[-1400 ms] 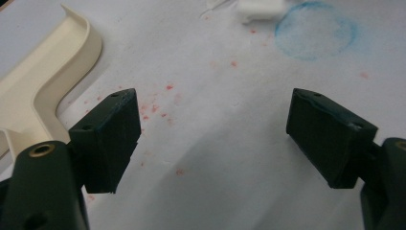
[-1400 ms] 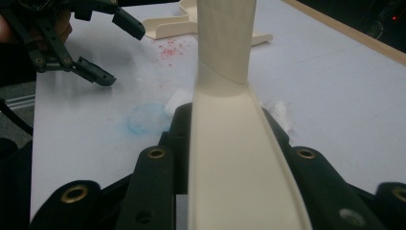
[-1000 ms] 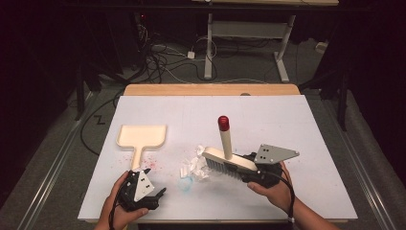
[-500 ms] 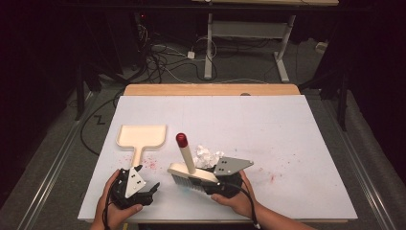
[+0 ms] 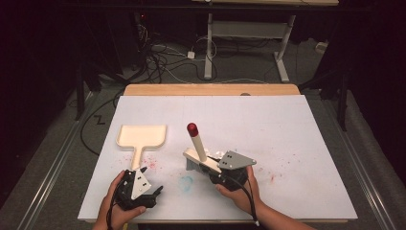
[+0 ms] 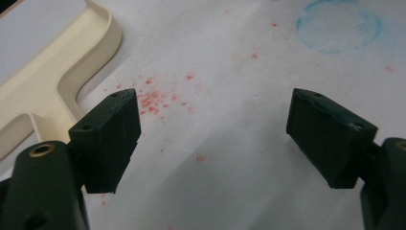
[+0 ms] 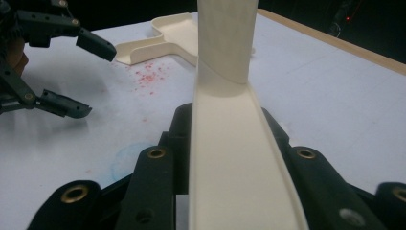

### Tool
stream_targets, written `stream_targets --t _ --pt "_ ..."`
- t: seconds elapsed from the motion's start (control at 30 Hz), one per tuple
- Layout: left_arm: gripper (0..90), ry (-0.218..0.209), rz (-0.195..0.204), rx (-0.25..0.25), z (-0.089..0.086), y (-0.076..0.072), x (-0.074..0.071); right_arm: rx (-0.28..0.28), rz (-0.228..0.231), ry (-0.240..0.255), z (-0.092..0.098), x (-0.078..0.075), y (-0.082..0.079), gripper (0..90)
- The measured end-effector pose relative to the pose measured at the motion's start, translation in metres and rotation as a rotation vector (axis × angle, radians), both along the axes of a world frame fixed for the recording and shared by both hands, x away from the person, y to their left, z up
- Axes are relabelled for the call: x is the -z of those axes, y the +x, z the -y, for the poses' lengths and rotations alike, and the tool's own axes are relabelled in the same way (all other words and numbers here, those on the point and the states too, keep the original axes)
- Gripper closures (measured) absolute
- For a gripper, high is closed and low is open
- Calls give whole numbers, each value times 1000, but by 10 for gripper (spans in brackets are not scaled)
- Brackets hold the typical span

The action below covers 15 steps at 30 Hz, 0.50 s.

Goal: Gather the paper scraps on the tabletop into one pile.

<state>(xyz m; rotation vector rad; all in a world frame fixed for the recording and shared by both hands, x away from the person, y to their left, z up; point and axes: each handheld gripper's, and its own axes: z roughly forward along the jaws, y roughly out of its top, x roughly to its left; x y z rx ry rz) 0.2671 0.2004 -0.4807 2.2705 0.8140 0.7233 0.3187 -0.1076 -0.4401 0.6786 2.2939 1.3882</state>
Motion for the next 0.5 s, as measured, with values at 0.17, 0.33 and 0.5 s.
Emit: stream_targets --t 0.17,0.33,0.5 --pt "183 4 -2 5 2 1 0 -23 -1 58 11 -13 1 676" --pt "183 4 -1 6 1 0 0 -49 5 78 27 -36 -5 675" --pt "183 0 2 0 0 0 0 -50 10 100 55 -55 -12 675"
